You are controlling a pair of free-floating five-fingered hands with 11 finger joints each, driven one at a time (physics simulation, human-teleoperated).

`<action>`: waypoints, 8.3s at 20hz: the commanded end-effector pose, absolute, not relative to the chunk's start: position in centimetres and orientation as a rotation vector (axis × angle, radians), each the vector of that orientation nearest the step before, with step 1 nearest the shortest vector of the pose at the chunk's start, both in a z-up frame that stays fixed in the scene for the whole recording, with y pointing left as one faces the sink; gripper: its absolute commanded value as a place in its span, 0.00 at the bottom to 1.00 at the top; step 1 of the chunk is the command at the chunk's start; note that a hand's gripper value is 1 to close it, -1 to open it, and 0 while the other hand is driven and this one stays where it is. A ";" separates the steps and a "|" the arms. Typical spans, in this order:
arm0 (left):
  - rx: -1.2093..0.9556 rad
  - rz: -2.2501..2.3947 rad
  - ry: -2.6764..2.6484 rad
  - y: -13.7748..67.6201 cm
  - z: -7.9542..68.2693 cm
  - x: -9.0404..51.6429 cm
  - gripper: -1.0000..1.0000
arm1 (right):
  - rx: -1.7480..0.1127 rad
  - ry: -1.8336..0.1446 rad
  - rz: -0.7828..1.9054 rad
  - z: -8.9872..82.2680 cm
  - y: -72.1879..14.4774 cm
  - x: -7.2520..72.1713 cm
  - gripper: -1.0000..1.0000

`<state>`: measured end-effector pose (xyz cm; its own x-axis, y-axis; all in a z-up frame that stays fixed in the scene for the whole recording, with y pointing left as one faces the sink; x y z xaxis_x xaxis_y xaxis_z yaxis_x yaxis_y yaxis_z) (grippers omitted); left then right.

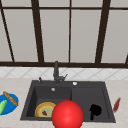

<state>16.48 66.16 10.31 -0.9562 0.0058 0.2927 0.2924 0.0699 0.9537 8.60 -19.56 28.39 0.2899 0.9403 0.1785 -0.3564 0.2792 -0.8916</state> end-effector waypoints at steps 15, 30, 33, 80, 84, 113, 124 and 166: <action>-0.316 -1.987 -2.033 64.4 14.1 17.5 0.00 | -0.857 -0.842 1.023 28.4 -19.6 8.6 0.50; -0.466 -1.876 -1.877 66.9 13.0 18.2 0.00 | -0.857 -0.842 1.023 28.4 -19.6 8.6 0.50; -0.497 -1.875 -1.871 69.4 13.3 17.9 0.00 | -0.857 -0.842 1.023 28.4 -19.6 8.6 0.50; -0.441 -1.850 -1.743 59.9 25.9 24.1 0.00 | -0.857 -0.842 1.023 28.4 -19.6 8.6 0.50; -0.433 -1.823 -1.758 59.5 24.0 26.5 0.00 | -0.857 -0.842 1.023 28.4 -19.6 8.6 0.50; -0.547 -1.775 -1.772 65.0 12.1 35.6 0.00 | -0.857 -0.842 1.023 28.4 -19.6 8.6 0.50; -0.714 -1.740 -1.664 66.8 14.1 38.4 1.00 | -0.857 -0.842 1.023 28.4 -19.6 8.6 0.50; -0.492 -1.822 -1.690 64.5 14.2 36.1 1.00 | -0.857 -0.842 1.023 28.4 -19.6 8.6 0.50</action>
